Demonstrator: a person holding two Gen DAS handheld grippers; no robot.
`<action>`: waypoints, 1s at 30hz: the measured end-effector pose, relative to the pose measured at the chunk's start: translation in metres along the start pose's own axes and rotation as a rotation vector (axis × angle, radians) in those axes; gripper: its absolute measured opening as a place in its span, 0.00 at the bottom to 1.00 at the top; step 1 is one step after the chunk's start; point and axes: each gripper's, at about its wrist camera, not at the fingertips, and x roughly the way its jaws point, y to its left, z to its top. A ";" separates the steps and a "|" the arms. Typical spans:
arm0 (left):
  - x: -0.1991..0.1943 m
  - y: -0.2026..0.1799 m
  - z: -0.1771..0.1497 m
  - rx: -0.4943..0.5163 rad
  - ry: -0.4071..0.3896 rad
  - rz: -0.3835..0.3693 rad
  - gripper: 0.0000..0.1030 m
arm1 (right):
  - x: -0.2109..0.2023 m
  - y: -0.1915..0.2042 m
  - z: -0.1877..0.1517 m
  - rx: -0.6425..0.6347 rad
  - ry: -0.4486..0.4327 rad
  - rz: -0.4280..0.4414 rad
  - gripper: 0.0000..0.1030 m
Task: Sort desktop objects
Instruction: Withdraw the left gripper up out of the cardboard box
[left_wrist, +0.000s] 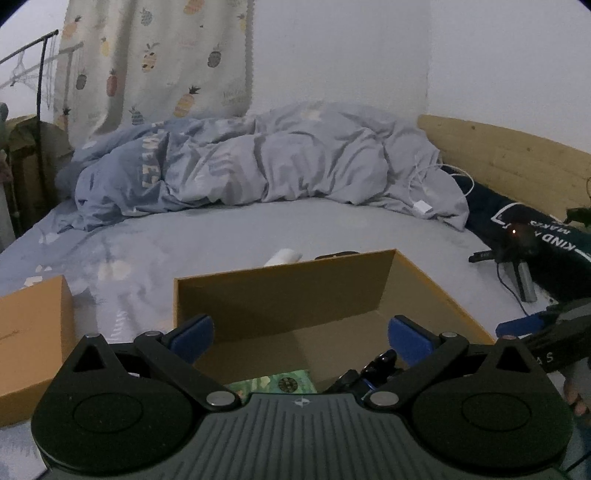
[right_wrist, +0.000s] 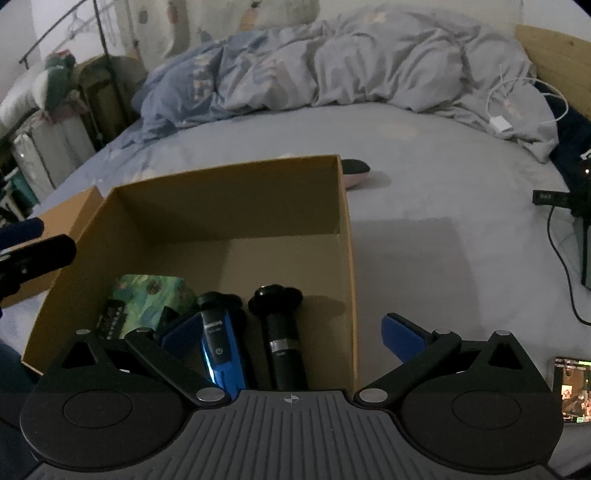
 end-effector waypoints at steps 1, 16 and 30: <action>0.002 0.000 -0.001 0.001 0.006 0.000 1.00 | 0.001 0.000 0.000 -0.004 0.001 -0.002 1.00; 0.009 -0.006 -0.007 0.008 0.054 -0.035 1.00 | 0.005 0.001 -0.001 -0.050 0.015 -0.002 1.00; 0.013 -0.003 -0.007 -0.040 0.083 -0.033 1.00 | 0.010 -0.008 0.000 -0.034 0.032 0.002 1.00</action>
